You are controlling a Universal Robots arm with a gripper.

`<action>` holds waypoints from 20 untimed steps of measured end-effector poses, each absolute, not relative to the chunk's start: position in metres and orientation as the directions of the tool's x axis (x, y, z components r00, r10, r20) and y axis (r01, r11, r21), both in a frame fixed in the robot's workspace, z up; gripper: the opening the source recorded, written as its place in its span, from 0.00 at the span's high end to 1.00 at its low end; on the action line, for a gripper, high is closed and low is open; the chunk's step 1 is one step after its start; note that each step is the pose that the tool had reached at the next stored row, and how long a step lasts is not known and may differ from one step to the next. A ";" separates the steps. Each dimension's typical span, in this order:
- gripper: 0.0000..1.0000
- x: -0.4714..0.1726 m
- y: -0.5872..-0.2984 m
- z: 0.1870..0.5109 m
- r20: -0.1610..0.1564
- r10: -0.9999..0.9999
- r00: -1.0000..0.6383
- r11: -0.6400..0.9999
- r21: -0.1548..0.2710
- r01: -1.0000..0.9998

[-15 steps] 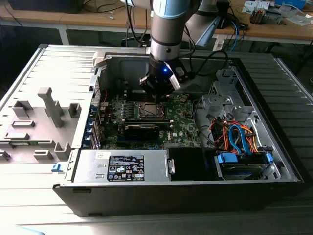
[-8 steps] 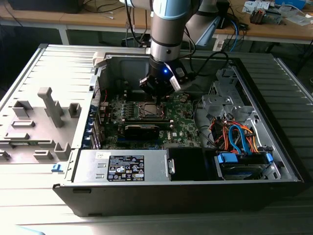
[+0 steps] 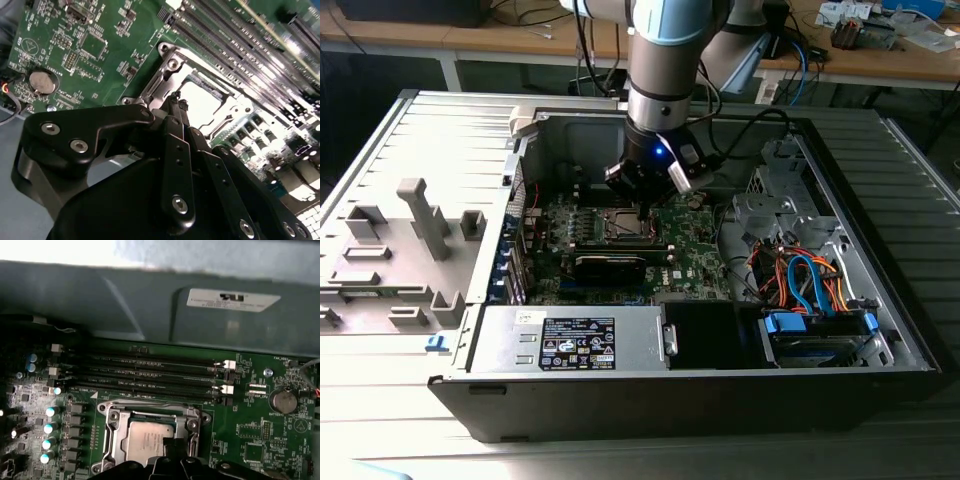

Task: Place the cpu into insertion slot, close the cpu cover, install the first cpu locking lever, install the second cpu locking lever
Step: 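Install the first cpu locking lever, then install the second cpu locking lever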

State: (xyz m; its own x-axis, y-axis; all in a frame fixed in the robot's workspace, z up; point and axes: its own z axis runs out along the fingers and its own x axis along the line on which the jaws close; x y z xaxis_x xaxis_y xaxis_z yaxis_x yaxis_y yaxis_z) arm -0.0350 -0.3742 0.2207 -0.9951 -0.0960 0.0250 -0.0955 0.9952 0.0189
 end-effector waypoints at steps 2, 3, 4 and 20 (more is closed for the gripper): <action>0.89 -0.035 -0.375 0.225 0.025 -0.096 -0.995 0.995 0.019 -0.095; 0.89 -0.035 -0.375 0.227 0.025 -0.096 -0.995 0.995 0.019 -0.095; 0.89 -0.035 -0.375 0.229 0.025 -0.096 -0.995 0.995 0.019 -0.095; 0.89 -0.035 -0.377 0.238 0.025 -0.096 -0.995 0.995 0.019 -0.095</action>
State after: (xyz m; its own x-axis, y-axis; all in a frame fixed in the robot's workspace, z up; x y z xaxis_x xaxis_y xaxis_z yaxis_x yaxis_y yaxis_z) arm -0.0351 -0.3773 0.2377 -0.9951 -0.0960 0.0246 -0.0955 0.9952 0.0191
